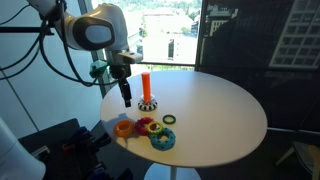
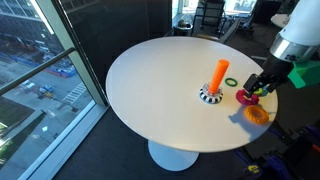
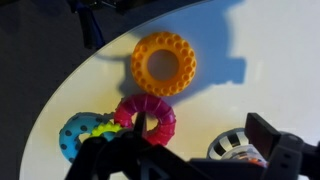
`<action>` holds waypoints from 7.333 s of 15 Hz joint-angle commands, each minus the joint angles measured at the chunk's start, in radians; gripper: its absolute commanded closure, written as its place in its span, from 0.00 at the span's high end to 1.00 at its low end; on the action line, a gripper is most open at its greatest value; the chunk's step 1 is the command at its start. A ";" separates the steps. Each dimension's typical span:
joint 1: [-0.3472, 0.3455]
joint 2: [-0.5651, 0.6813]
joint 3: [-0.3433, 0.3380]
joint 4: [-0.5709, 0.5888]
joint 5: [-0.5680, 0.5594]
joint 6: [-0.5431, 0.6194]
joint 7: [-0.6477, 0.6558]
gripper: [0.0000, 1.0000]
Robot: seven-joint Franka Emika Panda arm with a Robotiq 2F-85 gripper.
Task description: Put the orange ring on the stack
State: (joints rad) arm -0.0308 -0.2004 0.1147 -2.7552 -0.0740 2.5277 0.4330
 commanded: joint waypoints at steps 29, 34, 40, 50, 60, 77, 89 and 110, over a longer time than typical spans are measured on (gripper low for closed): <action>0.014 0.297 -0.120 -0.021 0.092 0.241 -0.050 1.00; 0.017 0.318 -0.119 -0.021 0.142 0.272 -0.082 1.00; 0.017 0.330 -0.118 -0.022 0.171 0.288 -0.090 1.00; 0.022 0.329 -0.120 -0.020 0.173 0.292 -0.087 0.64; 0.024 0.246 -0.109 -0.018 0.199 0.227 -0.152 0.68; 0.038 0.041 -0.090 0.105 0.164 -0.045 -0.128 0.66; 0.065 0.072 -0.043 0.423 0.167 -0.256 -0.092 0.66; 0.098 0.291 -0.048 0.722 0.115 -0.465 -0.021 0.60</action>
State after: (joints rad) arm 0.0602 0.0862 0.0802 -2.0632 0.0603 2.1171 0.3921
